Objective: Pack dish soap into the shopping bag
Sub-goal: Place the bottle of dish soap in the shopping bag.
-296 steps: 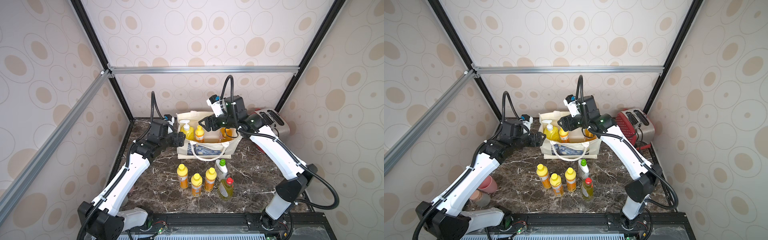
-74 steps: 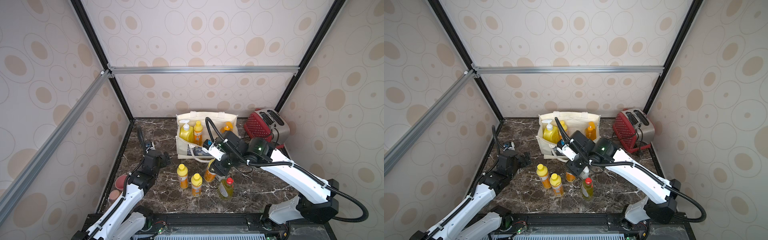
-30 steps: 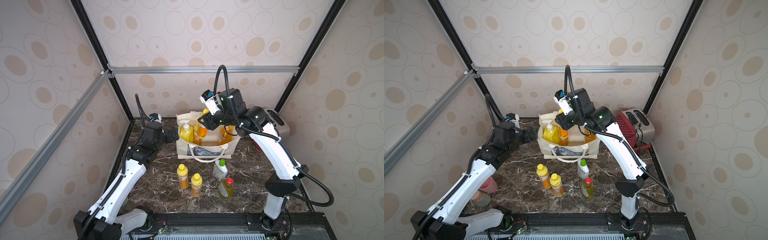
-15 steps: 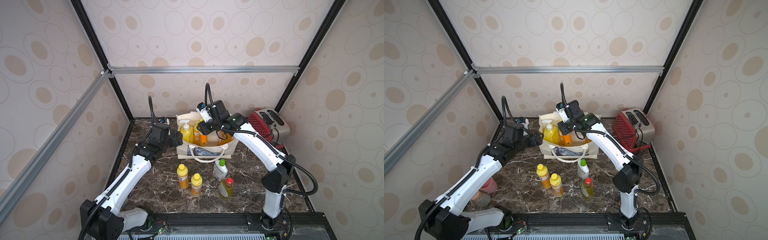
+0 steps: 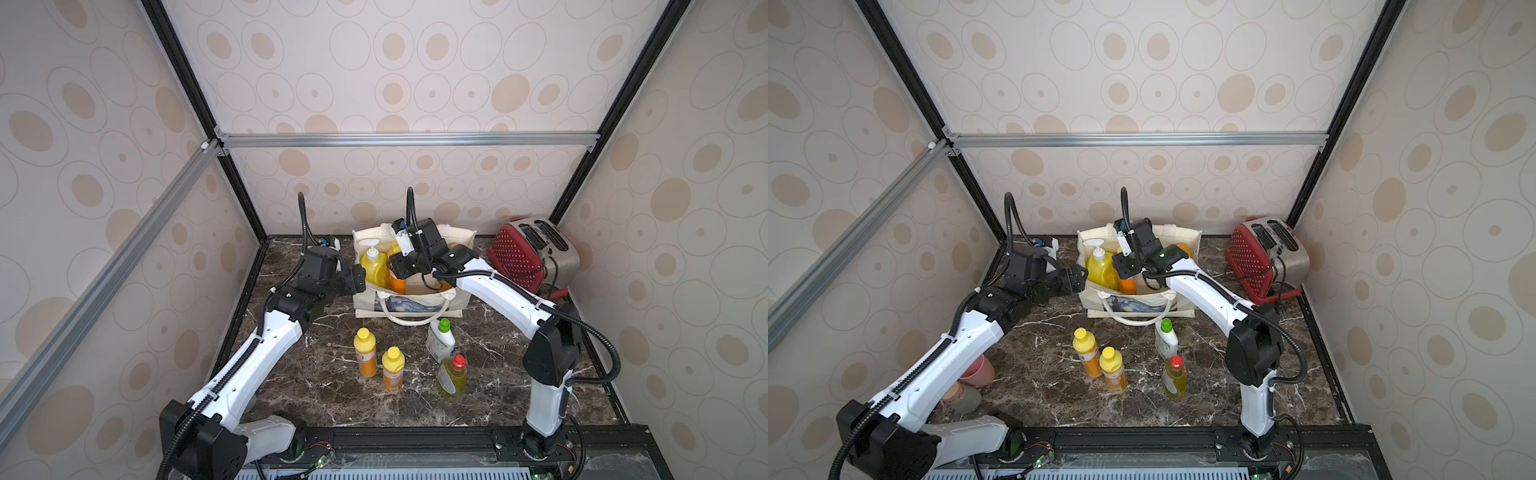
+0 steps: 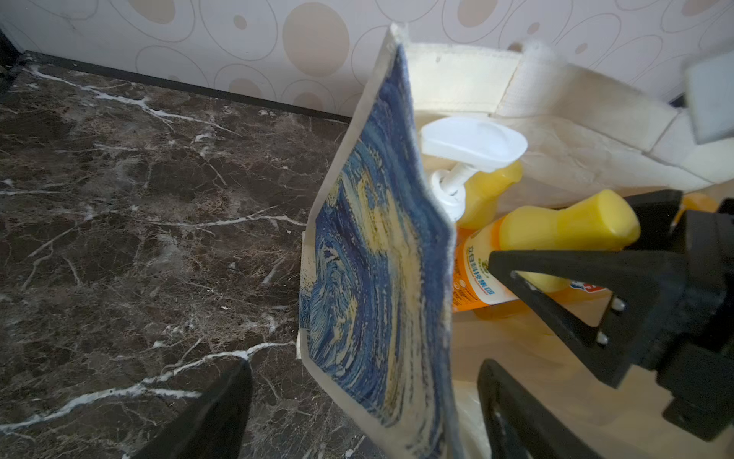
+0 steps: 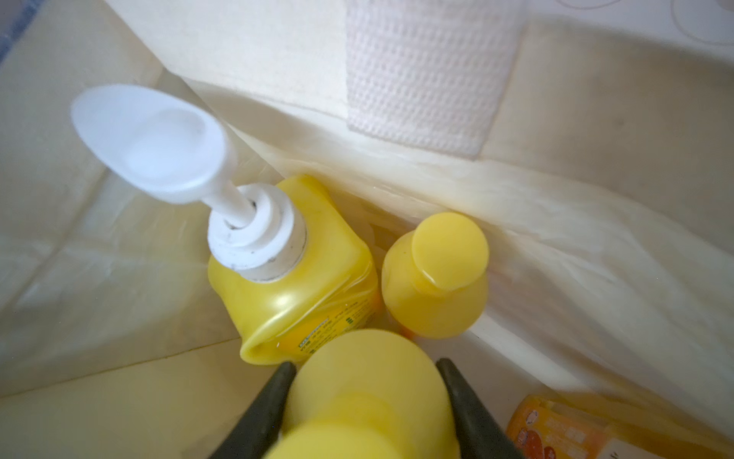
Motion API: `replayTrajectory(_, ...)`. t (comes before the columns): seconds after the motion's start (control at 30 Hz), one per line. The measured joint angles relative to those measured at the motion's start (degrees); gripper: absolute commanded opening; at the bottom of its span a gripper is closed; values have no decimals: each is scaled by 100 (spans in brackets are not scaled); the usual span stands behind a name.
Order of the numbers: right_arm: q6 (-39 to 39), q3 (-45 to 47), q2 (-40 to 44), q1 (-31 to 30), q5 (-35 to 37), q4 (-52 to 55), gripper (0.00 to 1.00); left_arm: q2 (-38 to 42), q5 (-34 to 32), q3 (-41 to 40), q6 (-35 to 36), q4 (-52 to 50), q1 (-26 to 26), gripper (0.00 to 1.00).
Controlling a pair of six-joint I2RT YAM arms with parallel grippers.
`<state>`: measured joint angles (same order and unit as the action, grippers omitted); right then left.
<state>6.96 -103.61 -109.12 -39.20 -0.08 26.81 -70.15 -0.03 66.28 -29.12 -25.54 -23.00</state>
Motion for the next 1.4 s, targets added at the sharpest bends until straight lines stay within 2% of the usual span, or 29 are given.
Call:
replayTrajectory(0.53,118,518,-129,-7,96,-719,32,9,103,-4,46,-42,0,88)
replayTrajectory(0.9,175,678,-232,-4,61,-868,62,9,127,-4,48,-46,0,89)
replayTrajectory(1.13,247,455,-229,31,-258,-645,81,9,129,-20,46,-48,0,90)
replayTrajectory(1.4,262,-988,-131,116,-964,348,85,42,129,-39,46,-74,0,90)
